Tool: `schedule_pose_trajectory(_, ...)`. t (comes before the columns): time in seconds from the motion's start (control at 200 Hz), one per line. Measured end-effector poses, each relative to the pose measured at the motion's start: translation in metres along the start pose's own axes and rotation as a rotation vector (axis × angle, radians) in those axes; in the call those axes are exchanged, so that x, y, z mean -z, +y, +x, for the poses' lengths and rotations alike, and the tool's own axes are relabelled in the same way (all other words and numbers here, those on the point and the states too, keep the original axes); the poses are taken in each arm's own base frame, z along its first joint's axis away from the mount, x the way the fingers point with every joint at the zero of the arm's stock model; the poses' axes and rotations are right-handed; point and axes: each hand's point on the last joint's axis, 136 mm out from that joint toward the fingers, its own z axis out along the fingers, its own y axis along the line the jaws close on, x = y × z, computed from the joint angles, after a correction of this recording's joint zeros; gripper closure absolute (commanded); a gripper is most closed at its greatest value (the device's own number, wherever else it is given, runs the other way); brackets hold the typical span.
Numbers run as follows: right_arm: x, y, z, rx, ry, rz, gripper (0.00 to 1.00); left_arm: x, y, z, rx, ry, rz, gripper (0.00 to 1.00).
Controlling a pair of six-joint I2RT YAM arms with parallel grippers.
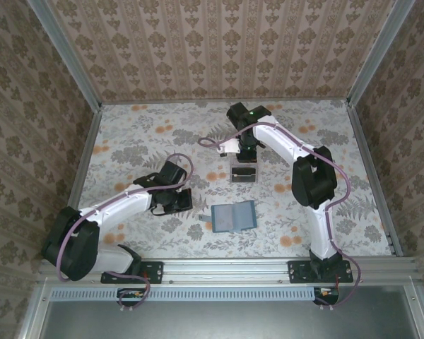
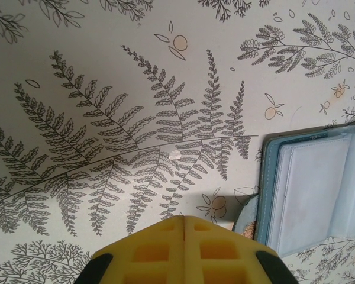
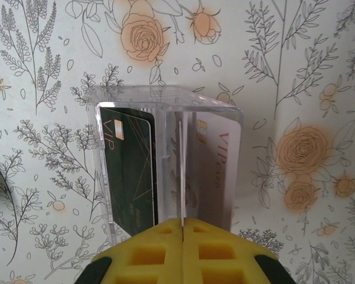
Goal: Take the credit cards out of the card holder
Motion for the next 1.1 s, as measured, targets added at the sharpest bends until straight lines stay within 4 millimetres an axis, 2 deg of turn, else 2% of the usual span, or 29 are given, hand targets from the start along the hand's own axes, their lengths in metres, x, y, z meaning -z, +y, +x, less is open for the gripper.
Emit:
schedule_pose_trajectory(0.16, -0.006, 0.002, 0.000, 0.000, 0.006, -0.018, 1.00, 0.000, 0.000, 0.001, 0.000, 0.005, 0.002, 0.97)
schedule_pose_trajectory(0.25, -0.011, 0.002, 0.001, -0.001, 0.011, -0.026, 0.90, 0.000, 0.000, 0.001, 0.000, 0.005, 0.002, 0.97)
schedule_pose_trajectory(0.36, -0.012, -0.001, 0.002, -0.007, 0.013, -0.020, 0.84, -0.001, 0.000, 0.001, 0.001, 0.006, 0.002, 0.97)
schedule_pose_trajectory(0.635, -0.007, -0.020, 0.002, -0.018, 0.015, 0.059, 0.81, -0.001, 0.000, 0.002, 0.001, 0.010, 0.007, 0.96)
schedule_pose_trajectory(0.87, 0.019, -0.028, 0.000, -0.070, -0.028, 0.151, 0.81, -0.001, -0.002, 0.003, 0.000, 0.015, 0.014, 0.95)
schedule_pose_trajectory(1.1, 0.045, -0.014, -0.003, -0.213, -0.102, 0.210, 0.80, -0.002, -0.008, 0.001, -0.003, 0.029, 0.028, 0.95)
